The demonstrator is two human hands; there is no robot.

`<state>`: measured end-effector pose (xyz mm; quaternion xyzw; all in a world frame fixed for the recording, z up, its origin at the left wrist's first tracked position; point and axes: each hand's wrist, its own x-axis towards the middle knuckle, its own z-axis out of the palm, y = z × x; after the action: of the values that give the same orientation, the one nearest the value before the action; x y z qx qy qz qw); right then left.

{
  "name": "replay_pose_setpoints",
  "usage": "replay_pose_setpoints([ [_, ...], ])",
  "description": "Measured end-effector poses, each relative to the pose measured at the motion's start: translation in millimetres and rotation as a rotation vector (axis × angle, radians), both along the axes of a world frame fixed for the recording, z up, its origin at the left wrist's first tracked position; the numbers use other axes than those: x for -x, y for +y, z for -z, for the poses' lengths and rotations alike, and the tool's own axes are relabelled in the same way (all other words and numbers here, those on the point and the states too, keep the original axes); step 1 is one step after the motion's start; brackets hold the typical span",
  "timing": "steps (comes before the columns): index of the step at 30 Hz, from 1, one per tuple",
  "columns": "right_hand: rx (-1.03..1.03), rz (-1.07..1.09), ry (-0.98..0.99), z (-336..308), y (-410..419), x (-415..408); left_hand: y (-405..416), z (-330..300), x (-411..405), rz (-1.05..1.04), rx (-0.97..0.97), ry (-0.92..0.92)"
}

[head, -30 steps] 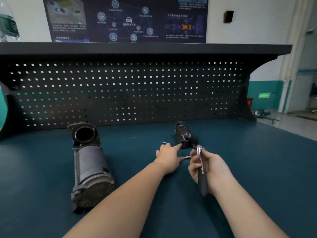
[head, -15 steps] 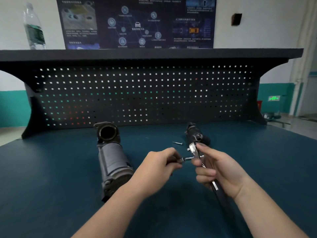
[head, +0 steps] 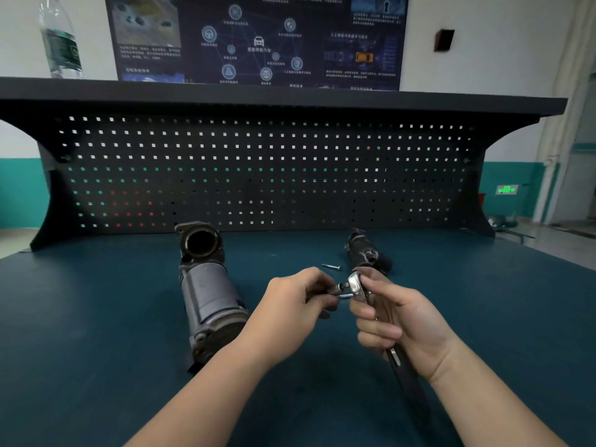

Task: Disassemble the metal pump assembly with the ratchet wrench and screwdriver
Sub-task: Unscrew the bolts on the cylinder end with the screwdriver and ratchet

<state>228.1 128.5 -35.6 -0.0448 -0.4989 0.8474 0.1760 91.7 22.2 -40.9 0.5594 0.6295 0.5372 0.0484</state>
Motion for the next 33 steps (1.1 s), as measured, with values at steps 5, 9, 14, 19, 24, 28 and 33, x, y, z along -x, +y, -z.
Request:
replay_pose_setpoints([
  [5, 0.007, -0.009, 0.018, -0.7, -1.2, -0.9, -0.6, -0.1, -2.3, -0.001, -0.004, 0.003],
  [9, -0.016, -0.012, -0.012, -0.1, -2.8, 0.3, -1.8, 0.3, -2.7, 0.001, 0.004, 0.047],
  [14, -0.006, -0.036, -0.036, 0.7, -4.1, 1.5, -5.8, 1.7, -4.6, -0.025, -0.021, 0.224],
  [19, 0.000, -0.078, -0.081, 5.0, -8.1, 3.0, -8.5, 0.1, -5.5, -0.129, -0.130, 0.253],
  [24, -0.204, 0.003, -0.229, 0.9, -20.1, -1.6, -15.5, -13.6, -6.7, -0.200, -0.171, 0.303],
  [28, -0.351, -0.073, -0.098, 0.0, -35.4, -16.1, -41.8, -4.4, -17.0, -0.259, -0.081, -0.066],
  [33, -1.200, -0.004, -0.278, -2.1, -84.0, -0.2, -92.0, 31.7, -35.2, 0.105, -0.154, -1.360],
])
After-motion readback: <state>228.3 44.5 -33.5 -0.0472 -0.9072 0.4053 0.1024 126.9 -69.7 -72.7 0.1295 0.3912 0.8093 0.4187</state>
